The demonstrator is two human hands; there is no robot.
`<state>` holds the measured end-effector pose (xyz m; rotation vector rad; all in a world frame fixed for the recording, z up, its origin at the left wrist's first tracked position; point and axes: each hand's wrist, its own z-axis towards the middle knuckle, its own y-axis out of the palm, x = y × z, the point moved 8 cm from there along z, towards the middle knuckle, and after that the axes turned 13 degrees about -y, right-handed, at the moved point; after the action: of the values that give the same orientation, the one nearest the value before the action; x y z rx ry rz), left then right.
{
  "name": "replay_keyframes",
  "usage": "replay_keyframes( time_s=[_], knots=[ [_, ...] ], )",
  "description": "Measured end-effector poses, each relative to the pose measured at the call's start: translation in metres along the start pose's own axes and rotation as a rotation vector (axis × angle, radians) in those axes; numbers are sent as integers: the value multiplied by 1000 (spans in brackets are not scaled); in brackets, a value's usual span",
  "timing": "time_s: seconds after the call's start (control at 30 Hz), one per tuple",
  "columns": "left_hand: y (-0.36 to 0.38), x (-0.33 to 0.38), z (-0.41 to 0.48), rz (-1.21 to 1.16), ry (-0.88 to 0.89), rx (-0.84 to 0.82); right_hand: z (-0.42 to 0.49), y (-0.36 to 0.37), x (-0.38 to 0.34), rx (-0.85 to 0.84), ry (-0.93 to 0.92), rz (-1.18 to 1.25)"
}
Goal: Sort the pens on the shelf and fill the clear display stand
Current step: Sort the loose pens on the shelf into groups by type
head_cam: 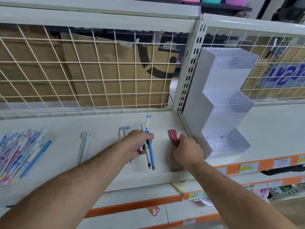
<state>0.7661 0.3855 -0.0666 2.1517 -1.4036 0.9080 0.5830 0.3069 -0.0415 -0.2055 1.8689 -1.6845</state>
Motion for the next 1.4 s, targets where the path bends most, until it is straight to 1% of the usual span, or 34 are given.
replay_keyframes(
  time_s=[0.13,0.2,0.23,0.3,0.4,0.43,0.5,0.57,0.63,0.7,0.77,0.93,1.03,1.1,1.27,1.4],
  knots=[
    [-3,0,-3,-5,10,-6,-1,-3,-5,23,-7,-8],
    [-6,0,-5,-5,19,-17,-2,-3,-16,63,-50,35],
    [-8,0,-6,-5,25,-20,-2,-2,-25,85,-85,112],
    [-13,0,-10,-9,38,-17,-4,4,-44,88,-145,366],
    [-23,-1,-15,-24,66,-23,-14,15,-77,-72,-147,733],
    [-26,-2,-17,-36,71,-30,-18,18,-86,-135,-131,815],
    [-35,-4,-21,-59,76,-38,-26,24,-102,-230,-131,879],
    [-44,-6,-27,-74,81,-46,-29,29,-115,-264,-147,875],
    [-53,-9,-32,-87,78,-44,-30,33,-123,-265,-153,879],
    [-63,-13,-33,-106,67,-47,-29,37,-129,-247,-146,886],
    [-70,-16,-33,-126,52,-47,-27,40,-130,-190,-119,866],
    [-82,-17,-33,-150,22,23,-18,37,-106,-2,-23,684],
    [-78,-20,-30,-159,4,18,-13,31,-81,64,23,534],
    [-72,-21,-28,-151,-11,2,-10,28,-67,68,34,436],
    [-55,-18,-21,-144,-14,-22,-7,24,-43,80,65,361],
    [-41,-15,-16,-143,-30,-20,1,17,-27,48,50,169]
  ],
)
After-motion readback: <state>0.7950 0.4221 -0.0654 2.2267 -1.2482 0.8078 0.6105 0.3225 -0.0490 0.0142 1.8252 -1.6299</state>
